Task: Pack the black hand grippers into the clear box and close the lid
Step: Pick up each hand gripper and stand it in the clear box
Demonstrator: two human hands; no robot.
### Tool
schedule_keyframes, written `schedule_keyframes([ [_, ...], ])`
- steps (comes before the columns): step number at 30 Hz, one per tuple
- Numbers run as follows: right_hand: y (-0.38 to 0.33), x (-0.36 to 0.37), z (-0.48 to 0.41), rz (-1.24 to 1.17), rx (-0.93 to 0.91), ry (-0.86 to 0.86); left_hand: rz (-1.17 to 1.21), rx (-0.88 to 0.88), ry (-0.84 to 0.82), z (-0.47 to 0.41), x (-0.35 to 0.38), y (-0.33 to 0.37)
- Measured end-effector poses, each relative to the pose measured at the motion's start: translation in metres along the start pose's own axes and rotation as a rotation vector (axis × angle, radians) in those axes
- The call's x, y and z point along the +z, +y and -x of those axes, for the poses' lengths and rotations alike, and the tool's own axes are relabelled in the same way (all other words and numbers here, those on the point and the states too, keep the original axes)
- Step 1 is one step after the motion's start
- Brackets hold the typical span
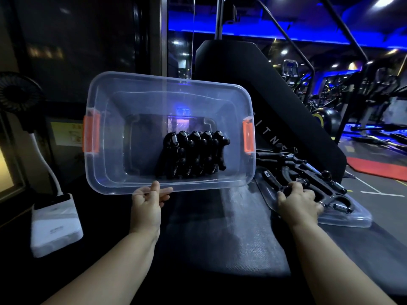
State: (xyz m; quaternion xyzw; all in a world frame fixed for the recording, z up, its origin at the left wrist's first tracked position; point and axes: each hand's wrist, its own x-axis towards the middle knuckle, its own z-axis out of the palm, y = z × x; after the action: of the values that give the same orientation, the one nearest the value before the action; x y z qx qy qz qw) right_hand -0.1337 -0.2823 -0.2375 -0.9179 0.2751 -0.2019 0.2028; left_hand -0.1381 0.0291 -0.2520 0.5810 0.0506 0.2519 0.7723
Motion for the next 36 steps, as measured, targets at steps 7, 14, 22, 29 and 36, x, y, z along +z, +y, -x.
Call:
schedule_keyframes([
  [7,-0.001,-0.006,0.004,-0.163,-0.041,0.201,0.004,0.000,0.000,-0.003,0.000,-0.003],
  [14,-0.004,-0.011,0.015,-0.508,0.004,0.168,0.006,-0.005,0.001,-0.004,0.001,-0.005],
  [22,0.002,-0.015,0.009,-0.590,0.085,0.207,-0.006,-0.003,-0.002,-0.005,0.000,-0.006],
  [29,-0.003,-0.002,0.011,-0.500,-0.049,0.134,0.005,-0.016,0.002,-0.004,0.000,-0.005],
  [36,-0.006,-0.001,0.016,-0.438,-0.052,0.068,0.009,-0.029,0.003,-0.005,0.000,-0.005],
])
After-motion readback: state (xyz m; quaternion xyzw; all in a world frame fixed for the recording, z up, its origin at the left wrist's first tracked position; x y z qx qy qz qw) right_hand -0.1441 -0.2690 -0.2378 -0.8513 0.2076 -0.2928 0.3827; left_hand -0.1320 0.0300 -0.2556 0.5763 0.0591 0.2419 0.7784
